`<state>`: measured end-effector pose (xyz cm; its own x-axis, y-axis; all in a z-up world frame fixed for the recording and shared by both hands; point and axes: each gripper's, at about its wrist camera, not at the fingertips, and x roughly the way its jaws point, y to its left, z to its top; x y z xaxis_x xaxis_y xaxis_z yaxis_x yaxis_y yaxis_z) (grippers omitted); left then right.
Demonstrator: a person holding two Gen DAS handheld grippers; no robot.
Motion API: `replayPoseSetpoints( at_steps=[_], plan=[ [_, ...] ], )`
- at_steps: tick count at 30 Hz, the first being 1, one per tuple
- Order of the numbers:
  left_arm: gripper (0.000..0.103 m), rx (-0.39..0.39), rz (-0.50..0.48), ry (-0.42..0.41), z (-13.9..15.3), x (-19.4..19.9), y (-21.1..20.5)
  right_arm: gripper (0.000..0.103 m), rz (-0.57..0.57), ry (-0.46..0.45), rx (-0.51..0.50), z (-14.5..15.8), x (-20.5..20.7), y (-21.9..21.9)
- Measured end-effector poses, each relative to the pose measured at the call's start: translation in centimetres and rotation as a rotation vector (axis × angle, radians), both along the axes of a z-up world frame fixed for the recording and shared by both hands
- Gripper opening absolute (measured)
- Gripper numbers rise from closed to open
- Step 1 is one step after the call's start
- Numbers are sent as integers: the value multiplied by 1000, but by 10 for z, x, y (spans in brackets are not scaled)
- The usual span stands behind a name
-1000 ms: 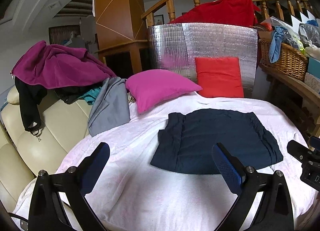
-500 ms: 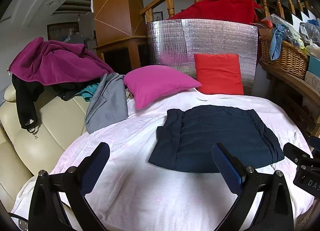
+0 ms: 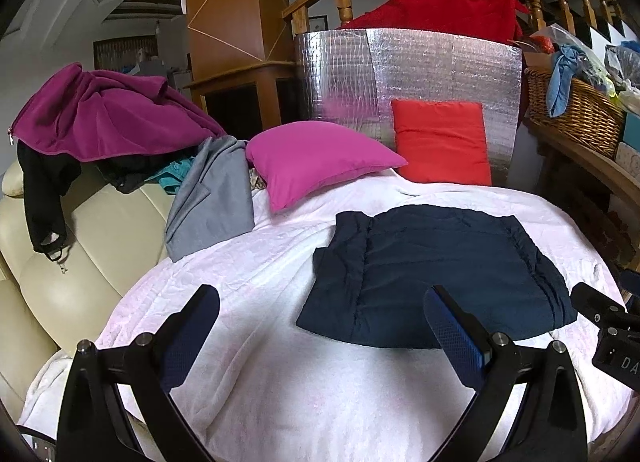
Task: Fold large clothes
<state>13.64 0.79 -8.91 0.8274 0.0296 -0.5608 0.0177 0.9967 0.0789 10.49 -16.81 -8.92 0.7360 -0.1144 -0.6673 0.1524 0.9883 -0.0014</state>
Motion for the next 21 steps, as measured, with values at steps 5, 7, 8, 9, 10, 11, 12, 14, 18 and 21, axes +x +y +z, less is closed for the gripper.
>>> replayPoseSetpoints(
  at_steps=[5, 7, 8, 9, 10, 11, 12, 14, 18, 21],
  plan=[
    [102, 5, 6, 9, -6, 11, 2, 88, 0, 16, -4, -7, 11, 3],
    [102, 5, 5, 14, -9, 14, 3, 88, 2, 20, -1, -10, 15, 4],
    [102, 6, 7, 17, -10, 17, 3, 88, 3, 23, -2, -12, 18, 4],
    [102, 8, 9, 19, -12, 19, 4, 88, 6, 27, -3, -14, 21, 5],
    [102, 10, 9, 22, -14, 22, 4, 88, 11, 29, -5, -16, 24, 6],
    [102, 13, 10, 24, -16, 25, 4, 88, 15, 29, -7, -19, 27, 6],
    [102, 15, 13, 26, -18, 28, 5, 88, 19, 28, -7, -21, 30, 6],
    [102, 18, 18, 38, -23, 37, 6, 88, 27, 29, 10, -27, 36, 2],
    [102, 21, 30, 62, -35, 54, 8, 88, 22, 42, 45, -40, 53, -13],
    [102, 24, 41, 76, -44, 68, 9, 88, 7, 50, 50, -46, 62, -26]
  ],
)
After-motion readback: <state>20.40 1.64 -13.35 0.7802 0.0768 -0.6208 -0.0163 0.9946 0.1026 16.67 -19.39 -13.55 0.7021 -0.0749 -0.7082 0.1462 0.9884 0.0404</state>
